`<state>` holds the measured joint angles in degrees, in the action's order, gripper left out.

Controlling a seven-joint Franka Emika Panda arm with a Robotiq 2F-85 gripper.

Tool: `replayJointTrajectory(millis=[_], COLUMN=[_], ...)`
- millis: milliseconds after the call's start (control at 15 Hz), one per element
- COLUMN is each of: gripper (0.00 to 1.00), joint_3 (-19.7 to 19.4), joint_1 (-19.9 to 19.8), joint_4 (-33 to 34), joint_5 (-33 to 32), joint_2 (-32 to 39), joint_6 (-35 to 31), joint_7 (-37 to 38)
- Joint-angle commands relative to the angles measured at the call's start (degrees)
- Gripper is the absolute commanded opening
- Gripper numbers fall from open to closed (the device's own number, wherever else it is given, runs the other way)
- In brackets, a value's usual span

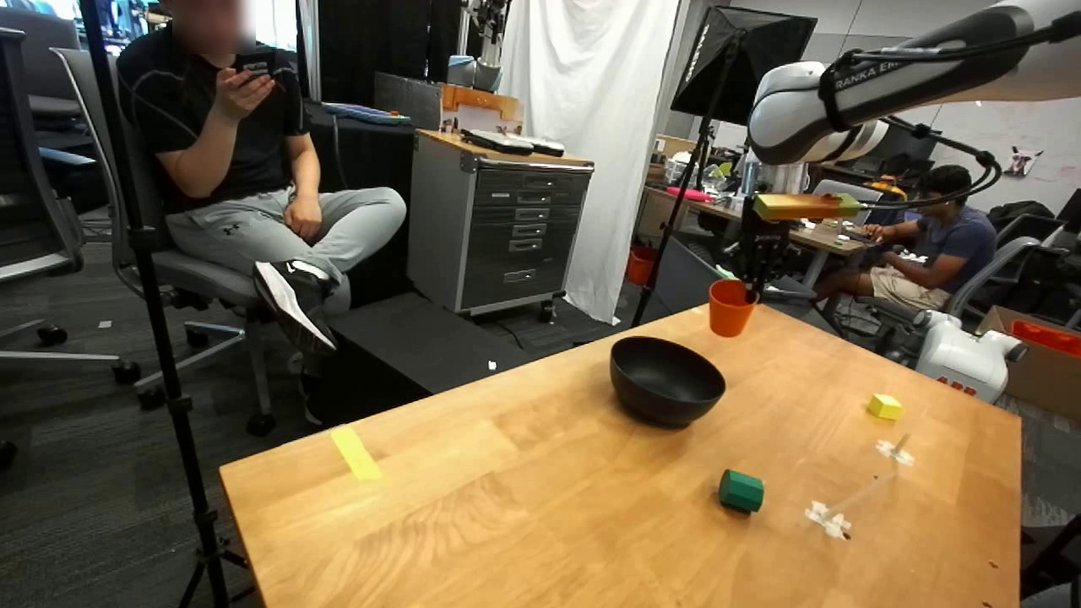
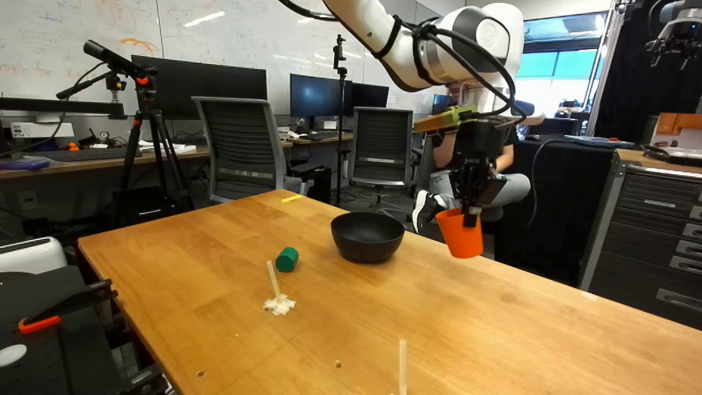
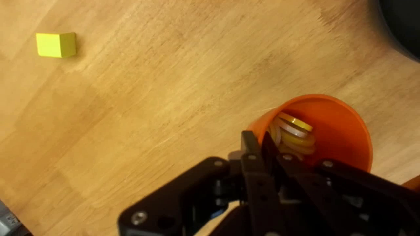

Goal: Pour the contents in the cup into the bowl

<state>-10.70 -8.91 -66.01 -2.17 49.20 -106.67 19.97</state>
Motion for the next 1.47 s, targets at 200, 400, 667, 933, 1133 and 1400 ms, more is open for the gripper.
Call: replayJointTrajectory(millis=[200, 400, 667, 933, 1133, 1400], gripper=[0.04, 0.04, 0.04, 0.04, 0.04, 0.04], joint_3=[-2.5, -3.3, -3.8, -3.9, -4.1, -4.8], joint_1=[6.1, 9.4, 13.3, 16.1, 17.7, 19.1], joint_4=[-17.6, -24.5, -32.5, -40.1, -44.9, -50.1], joint_5=[-6.6, -10.9, -16.5, -21.6, -25.2, -29.4], joint_2=[-11.8, -15.1, -18.3, -21.5, -23.9, -26.6], joint_6=[-9.7, -14.5, -20.2, -27.2, -32.4, -40.8], joint_7=[6.1, 9.5, 14.1, 19.2, 23.3, 30.2])
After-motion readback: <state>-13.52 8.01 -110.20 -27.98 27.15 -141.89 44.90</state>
